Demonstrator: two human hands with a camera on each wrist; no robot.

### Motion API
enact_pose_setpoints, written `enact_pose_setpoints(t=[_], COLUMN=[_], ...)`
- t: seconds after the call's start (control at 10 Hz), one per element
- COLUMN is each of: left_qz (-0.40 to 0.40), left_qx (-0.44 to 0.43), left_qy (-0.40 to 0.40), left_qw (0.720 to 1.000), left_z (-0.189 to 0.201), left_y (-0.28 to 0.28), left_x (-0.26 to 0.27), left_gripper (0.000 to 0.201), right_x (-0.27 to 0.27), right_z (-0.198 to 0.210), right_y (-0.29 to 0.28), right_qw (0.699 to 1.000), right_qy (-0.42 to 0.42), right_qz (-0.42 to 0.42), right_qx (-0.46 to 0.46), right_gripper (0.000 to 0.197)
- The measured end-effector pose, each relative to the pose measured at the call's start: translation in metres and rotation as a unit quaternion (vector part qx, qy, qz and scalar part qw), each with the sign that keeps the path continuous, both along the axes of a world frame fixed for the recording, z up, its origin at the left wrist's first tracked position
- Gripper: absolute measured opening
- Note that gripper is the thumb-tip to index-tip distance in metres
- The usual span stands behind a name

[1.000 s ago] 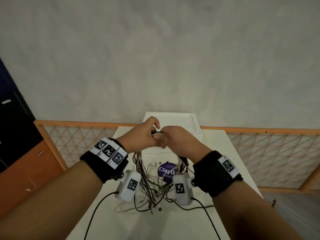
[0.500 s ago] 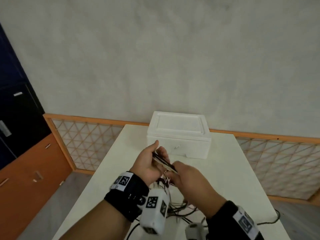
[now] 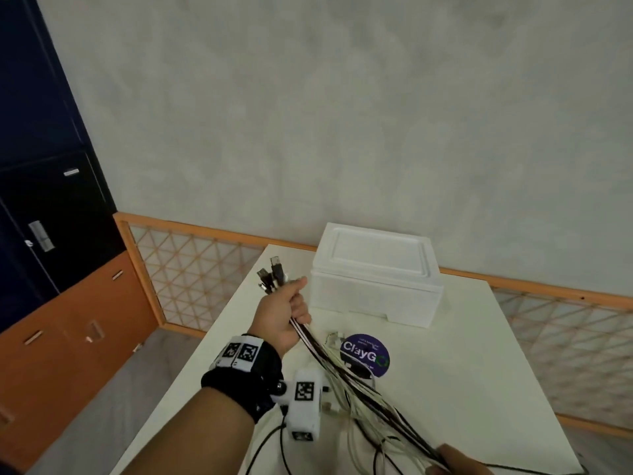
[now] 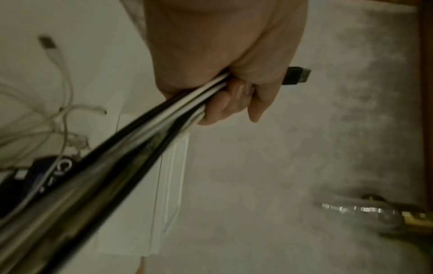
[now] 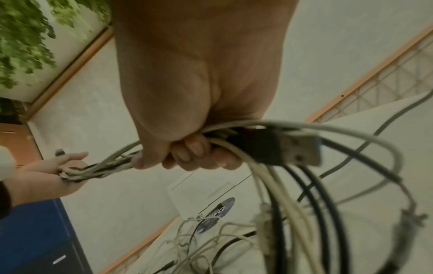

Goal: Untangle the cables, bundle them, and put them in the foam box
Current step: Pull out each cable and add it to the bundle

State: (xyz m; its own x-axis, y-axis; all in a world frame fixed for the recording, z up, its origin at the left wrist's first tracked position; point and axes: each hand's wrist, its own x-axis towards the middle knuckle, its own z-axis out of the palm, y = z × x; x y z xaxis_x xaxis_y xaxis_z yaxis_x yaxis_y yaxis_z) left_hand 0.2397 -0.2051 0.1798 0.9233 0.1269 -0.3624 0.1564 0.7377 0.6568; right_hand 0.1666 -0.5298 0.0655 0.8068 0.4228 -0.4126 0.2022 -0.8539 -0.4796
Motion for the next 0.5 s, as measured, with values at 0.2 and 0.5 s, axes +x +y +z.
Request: enact_pose_setpoints(t=[0.2,0.5], left_qz=[-0.039,-0.117], left_qx=[0.201,0.434], left_qy=[-0.066,-0.148], left_qw=[0.977,0.881], left_z=[0.001,0.014], left_y=[-0.013,-0.027], left_x=[-0.016,-0.055], left_gripper=[0.047,0.027], right_x=[-0.004,0.031], right_z=[0.039,0.182], right_y=[0.019,0.193], right_qw=[0.999,0.904], right_qy=[-0.043,-0.364], right_qz=[0.012,0.092], right_qx=[-0.018,0.207], right_gripper=[0.090,0.057])
